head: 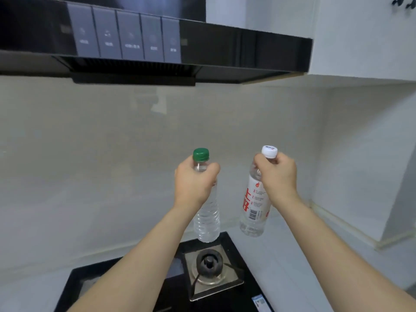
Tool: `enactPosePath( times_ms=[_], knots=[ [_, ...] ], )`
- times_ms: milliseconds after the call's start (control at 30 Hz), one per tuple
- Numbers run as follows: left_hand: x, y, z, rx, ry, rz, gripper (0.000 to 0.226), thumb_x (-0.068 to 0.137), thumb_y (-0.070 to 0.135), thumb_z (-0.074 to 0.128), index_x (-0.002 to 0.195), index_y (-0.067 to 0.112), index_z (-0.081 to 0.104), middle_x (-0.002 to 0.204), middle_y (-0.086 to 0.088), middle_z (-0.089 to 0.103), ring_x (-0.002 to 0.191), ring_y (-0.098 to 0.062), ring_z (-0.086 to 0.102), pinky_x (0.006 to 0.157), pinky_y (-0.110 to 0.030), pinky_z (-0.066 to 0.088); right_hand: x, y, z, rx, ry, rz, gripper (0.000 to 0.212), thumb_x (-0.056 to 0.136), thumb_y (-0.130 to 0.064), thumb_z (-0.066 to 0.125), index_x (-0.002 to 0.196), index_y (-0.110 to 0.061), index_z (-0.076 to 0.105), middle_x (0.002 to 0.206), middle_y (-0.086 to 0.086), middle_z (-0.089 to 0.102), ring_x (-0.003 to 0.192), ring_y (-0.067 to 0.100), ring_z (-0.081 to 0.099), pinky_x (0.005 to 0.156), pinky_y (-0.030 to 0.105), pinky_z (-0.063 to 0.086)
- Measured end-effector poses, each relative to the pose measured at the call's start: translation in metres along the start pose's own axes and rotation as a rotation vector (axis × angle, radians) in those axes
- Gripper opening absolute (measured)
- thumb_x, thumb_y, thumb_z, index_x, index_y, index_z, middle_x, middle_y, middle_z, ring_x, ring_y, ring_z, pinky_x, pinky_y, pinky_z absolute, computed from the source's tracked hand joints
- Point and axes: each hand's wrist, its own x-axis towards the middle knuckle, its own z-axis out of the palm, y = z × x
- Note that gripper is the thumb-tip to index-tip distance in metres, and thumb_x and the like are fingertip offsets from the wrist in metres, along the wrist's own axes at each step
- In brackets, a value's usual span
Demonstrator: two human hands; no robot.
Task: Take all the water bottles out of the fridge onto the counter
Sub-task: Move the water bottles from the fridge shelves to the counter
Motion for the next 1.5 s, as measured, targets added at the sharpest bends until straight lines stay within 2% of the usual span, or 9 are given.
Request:
enactPosePath(
  times_ms=[233, 433, 600, 733, 867, 1000, 1200, 1267, 1500],
  knots=[
    [-0.004, 0.004, -0.164, 0.117, 0.143, -0.014, 0.009, 0.064, 0.02, 0.059, 0.066, 0.015, 0.051, 0.047, 0.013, 0.05, 0.046, -0.011, 0.051, 0.056, -0.029, 0.047, -0.079, -0.043, 0.139, 0.131, -0.183, 0.051, 0.028, 0.073, -0.021, 0.062, 0.075, 0.006, 0.055, 0.063, 0.005, 0.054, 0.058, 0.016, 0.05, 0.059, 0.03, 0.044],
    [-0.016, 0.01, -0.306, 0.198, 0.287, -0.045, 0.01, 0.064, 0.022, 0.059, 0.068, 0.015, 0.055, 0.048, 0.01, 0.053, 0.048, -0.013, 0.054, 0.061, -0.036, 0.052, -0.161, -0.085, 0.247, 0.188, -0.341, 0.04, 0.029, 0.076, -0.02, 0.061, 0.078, 0.009, 0.055, 0.064, 0.006, 0.053, 0.059, 0.015, 0.046, 0.059, 0.028, 0.037],
    [-0.037, 0.015, -0.41, 0.245, 0.393, -0.053, 0.009, 0.068, 0.017, 0.059, 0.068, 0.011, 0.053, 0.051, 0.004, 0.053, 0.048, -0.015, 0.053, 0.057, -0.032, 0.048, -0.229, -0.117, 0.321, 0.231, -0.449, 0.043, 0.028, 0.078, -0.017, 0.061, 0.073, 0.008, 0.05, 0.062, 0.005, 0.046, 0.06, 0.016, 0.038, 0.058, 0.029, 0.032],
    [-0.056, 0.023, -0.485, 0.216, 0.482, -0.082, 0.011, 0.076, 0.005, 0.059, 0.069, 0.007, 0.051, 0.053, 0.002, 0.049, 0.05, -0.016, 0.047, 0.055, -0.03, 0.048, -0.282, -0.141, 0.378, 0.289, -0.556, 0.055, 0.026, 0.078, -0.016, 0.061, 0.076, 0.008, 0.054, 0.062, 0.004, 0.05, 0.058, 0.016, 0.042, 0.058, 0.028, 0.035],
    [-0.077, 0.031, -0.563, 0.279, 0.598, -0.092, 0.015, 0.077, 0.009, 0.061, 0.064, 0.01, 0.053, 0.057, 0.0, 0.051, 0.054, -0.019, 0.05, 0.055, -0.029, 0.049, -0.336, -0.168, 0.433, 0.362, -0.683, 0.064, 0.027, 0.076, -0.02, 0.061, 0.075, 0.006, 0.054, 0.059, 0.0, 0.05, 0.056, 0.015, 0.042, 0.058, 0.028, 0.035],
    [-0.093, 0.03, -0.619, 0.34, 0.69, -0.099, 0.013, 0.077, 0.013, 0.061, 0.066, 0.01, 0.056, 0.058, -0.002, 0.056, 0.055, -0.018, 0.055, 0.056, -0.028, 0.051, -0.375, -0.183, 0.476, 0.408, -0.795, 0.055, 0.024, 0.076, -0.019, 0.061, 0.072, 0.004, 0.055, 0.06, 0.0, 0.054, 0.057, 0.014, 0.046, 0.06, 0.029, 0.038],
    [-0.111, 0.012, -0.684, 0.415, 0.814, -0.149, 0.018, 0.084, 0.01, 0.06, 0.068, 0.011, 0.052, 0.059, 0.001, 0.053, 0.046, 0.0, 0.05, 0.044, -0.008, 0.04, -0.432, -0.187, 0.551, 0.432, -1.024, 0.077, 0.023, 0.079, -0.019, 0.062, 0.078, 0.003, 0.056, 0.066, 0.004, 0.056, 0.063, 0.015, 0.05, 0.063, 0.029, 0.04],
    [-0.113, 0.001, -0.706, 0.439, 0.847, -0.181, 0.016, 0.084, 0.012, 0.06, 0.069, 0.009, 0.053, 0.061, -0.002, 0.055, 0.047, -0.002, 0.052, 0.045, -0.009, 0.041, -0.451, -0.185, 0.577, 0.428, -1.099, 0.086, 0.022, 0.079, -0.02, 0.062, 0.078, 0.002, 0.056, 0.068, 0.009, 0.058, 0.064, 0.016, 0.052, 0.065, 0.03, 0.042],
    [-0.098, -0.033, -0.791, 0.556, 0.984, -0.248, 0.014, 0.087, 0.021, 0.06, 0.079, 0.009, 0.062, 0.067, 0.005, 0.059, 0.06, -0.006, 0.057, 0.059, -0.02, 0.046, -0.496, -0.185, 0.672, 0.481, -1.314, 0.152, 0.021, 0.084, -0.021, 0.062, 0.081, -0.003, 0.053, 0.069, -0.001, 0.052, 0.065, 0.015, 0.051, 0.066, 0.031, 0.042]
  ],
)
